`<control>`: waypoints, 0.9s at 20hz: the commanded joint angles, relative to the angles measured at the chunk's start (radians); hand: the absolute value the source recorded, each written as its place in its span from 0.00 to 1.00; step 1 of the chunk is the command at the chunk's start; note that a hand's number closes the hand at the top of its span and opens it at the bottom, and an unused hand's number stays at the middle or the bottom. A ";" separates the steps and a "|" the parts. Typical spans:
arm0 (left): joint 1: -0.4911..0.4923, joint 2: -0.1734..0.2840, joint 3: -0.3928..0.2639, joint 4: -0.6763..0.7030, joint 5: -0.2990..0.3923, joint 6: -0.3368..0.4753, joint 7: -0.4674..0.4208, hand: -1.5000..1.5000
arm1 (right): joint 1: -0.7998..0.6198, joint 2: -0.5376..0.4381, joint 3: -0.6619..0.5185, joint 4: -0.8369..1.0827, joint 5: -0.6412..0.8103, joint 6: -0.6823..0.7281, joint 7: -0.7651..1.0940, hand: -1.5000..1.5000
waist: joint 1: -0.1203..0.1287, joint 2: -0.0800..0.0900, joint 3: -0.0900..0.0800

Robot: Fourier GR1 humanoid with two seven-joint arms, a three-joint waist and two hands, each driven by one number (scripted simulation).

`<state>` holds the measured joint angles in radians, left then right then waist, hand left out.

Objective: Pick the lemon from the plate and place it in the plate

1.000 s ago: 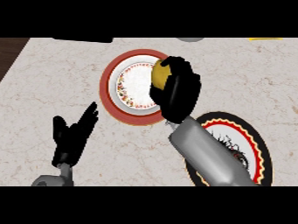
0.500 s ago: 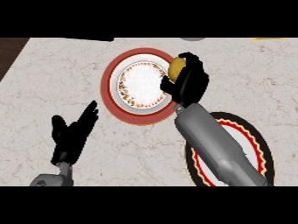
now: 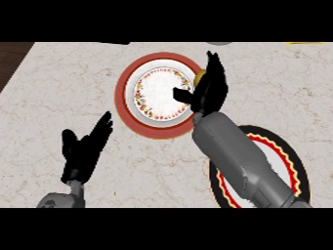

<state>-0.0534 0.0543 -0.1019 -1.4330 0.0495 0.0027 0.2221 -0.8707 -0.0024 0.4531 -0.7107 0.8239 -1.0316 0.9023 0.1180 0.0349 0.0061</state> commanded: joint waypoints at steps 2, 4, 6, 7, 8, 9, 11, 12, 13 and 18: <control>-0.019 0.002 0.017 0.008 0.009 0.008 0.035 0.50 | 0.002 0.002 0.000 -0.021 -0.112 -0.214 -0.141 0.00 | -0.013 0.000 -0.002; -0.012 0.021 0.034 0.023 0.024 -0.015 0.018 0.50 | -0.001 0.002 -0.017 -0.040 -0.160 -0.262 -0.171 0.00 | -0.012 0.001 -0.002; 0.012 -0.002 0.015 0.044 -0.007 0.010 -0.022 0.50 | 0.029 0.002 0.007 -0.075 -0.220 -0.298 -0.205 0.00 | -0.032 -0.008 -0.003; 0.015 0.005 0.034 0.033 0.026 -0.006 0.004 0.50 | 0.063 0.002 0.016 -0.100 -0.258 -0.304 -0.221 0.00 | -0.046 -0.013 -0.003; 0.041 -0.003 0.008 -0.019 -0.009 0.033 0.037 0.50 | 0.101 0.002 0.024 -0.132 -0.285 -0.305 -0.291 0.00 | -0.055 -0.018 -0.002; 0.010 0.016 0.032 0.006 0.013 0.002 0.013 0.50 | 0.098 0.002 -0.015 -0.144 -0.323 -0.309 -0.322 0.00 | -0.057 -0.011 -0.002; 0.027 0.025 0.070 0.039 0.031 0.004 -0.007 0.50 | 0.166 0.002 0.044 -0.256 -0.409 -0.280 -0.381 0.00 | -0.074 -0.018 -0.003; 0.057 0.009 0.036 0.022 0.014 0.006 -0.003 0.50 | 0.200 0.002 0.042 -0.300 -0.451 -0.238 -0.429 0.00 | -0.083 -0.022 -0.003; 0.054 0.018 0.054 0.027 0.016 0.009 -0.018 0.50 | 0.215 0.002 0.078 -0.331 -0.505 -0.215 -0.446 0.00 | -0.080 -0.022 -0.003; 0.064 0.034 0.059 -0.034 0.029 0.001 0.033 0.50 | 0.386 -0.024 0.123 -0.503 -0.639 -0.098 -0.653 0.00 | -0.104 -0.030 -0.004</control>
<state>-0.0063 0.0844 -0.0425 -1.4444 0.0809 -0.0042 0.2231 -0.5994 -0.0052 0.5473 -1.0865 0.2923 -1.2219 0.3812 0.0331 0.0094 0.0052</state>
